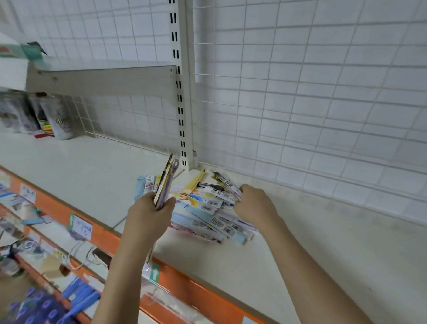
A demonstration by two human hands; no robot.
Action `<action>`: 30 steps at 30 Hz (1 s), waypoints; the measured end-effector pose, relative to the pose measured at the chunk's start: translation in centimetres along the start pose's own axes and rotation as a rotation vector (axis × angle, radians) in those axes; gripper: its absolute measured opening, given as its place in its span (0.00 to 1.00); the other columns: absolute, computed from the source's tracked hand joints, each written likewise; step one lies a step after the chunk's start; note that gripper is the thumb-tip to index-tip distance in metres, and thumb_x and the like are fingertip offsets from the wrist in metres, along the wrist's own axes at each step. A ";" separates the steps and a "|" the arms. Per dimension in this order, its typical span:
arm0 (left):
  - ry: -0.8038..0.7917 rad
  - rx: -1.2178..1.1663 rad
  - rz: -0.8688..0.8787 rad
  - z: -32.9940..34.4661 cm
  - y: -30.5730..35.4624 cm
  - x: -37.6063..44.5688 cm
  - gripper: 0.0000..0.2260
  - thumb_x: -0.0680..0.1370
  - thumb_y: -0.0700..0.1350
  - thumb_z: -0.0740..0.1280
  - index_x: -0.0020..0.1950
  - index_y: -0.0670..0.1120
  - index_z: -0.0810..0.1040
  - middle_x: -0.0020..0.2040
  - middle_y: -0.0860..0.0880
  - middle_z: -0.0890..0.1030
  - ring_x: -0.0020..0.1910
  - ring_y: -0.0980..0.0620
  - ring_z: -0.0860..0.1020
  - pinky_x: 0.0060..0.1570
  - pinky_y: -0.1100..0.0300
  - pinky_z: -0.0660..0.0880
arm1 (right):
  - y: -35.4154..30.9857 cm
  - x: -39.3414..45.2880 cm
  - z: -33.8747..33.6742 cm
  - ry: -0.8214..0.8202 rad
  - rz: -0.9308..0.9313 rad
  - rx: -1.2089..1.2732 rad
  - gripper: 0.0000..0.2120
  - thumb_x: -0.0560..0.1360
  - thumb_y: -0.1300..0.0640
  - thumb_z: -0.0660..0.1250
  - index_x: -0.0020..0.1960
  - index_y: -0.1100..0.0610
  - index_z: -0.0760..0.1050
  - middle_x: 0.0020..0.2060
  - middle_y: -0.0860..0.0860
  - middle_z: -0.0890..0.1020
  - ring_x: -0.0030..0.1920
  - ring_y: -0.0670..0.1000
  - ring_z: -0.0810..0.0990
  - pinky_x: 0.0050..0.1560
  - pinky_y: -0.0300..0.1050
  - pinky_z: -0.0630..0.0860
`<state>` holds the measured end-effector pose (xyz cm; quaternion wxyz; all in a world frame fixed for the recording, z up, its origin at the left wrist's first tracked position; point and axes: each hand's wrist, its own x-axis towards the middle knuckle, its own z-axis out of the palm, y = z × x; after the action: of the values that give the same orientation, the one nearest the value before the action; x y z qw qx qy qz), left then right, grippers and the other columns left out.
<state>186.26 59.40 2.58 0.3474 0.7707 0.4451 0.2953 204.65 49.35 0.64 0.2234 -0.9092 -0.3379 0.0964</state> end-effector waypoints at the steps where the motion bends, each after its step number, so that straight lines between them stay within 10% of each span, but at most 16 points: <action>1: 0.009 0.006 -0.015 -0.3 -0.4 0.3 0.17 0.77 0.47 0.65 0.31 0.45 0.65 0.26 0.47 0.68 0.27 0.49 0.66 0.28 0.58 0.61 | -0.3 0.2 0.4 -0.031 -0.008 -0.029 0.07 0.74 0.58 0.62 0.51 0.59 0.71 0.41 0.54 0.74 0.41 0.56 0.73 0.38 0.43 0.69; 4: 0.022 0.021 -0.046 -0.7 -1.6 1.2 0.16 0.76 0.47 0.65 0.31 0.45 0.66 0.27 0.47 0.70 0.28 0.48 0.67 0.29 0.58 0.62 | -0.7 0.6 1.3 -0.088 0.004 -0.104 0.19 0.72 0.43 0.69 0.43 0.58 0.69 0.37 0.52 0.74 0.39 0.55 0.74 0.39 0.44 0.71; 10: -0.046 0.036 -0.030 0.4 -1.2 3.3 0.15 0.75 0.48 0.66 0.32 0.44 0.68 0.28 0.46 0.71 0.30 0.46 0.70 0.30 0.58 0.65 | -0.4 1.6 0.8 0.082 0.011 -0.089 0.04 0.75 0.60 0.61 0.41 0.57 0.69 0.30 0.49 0.69 0.35 0.54 0.73 0.32 0.40 0.67; 24: -0.327 0.219 0.005 4.7 2.1 14.1 0.06 0.72 0.42 0.65 0.39 0.41 0.73 0.36 0.43 0.78 0.33 0.46 0.76 0.35 0.60 0.71 | 1.2 1.1 -2.1 0.139 0.081 0.040 0.02 0.71 0.57 0.62 0.43 0.54 0.70 0.39 0.53 0.81 0.41 0.56 0.81 0.38 0.44 0.76; 30: -0.459 0.441 0.062 7.6 2.2 15.2 0.17 0.69 0.50 0.73 0.35 0.42 0.68 0.29 0.48 0.71 0.29 0.50 0.71 0.28 0.61 0.66 | 1.4 -0.1 -3.2 0.204 0.101 0.096 0.14 0.75 0.51 0.62 0.33 0.51 0.63 0.33 0.50 0.76 0.34 0.53 0.75 0.30 0.43 0.66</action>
<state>199.70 70.06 2.12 0.2541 0.8871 0.3848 0.0203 206.41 47.21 2.78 0.2947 -0.9184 -0.2623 0.0304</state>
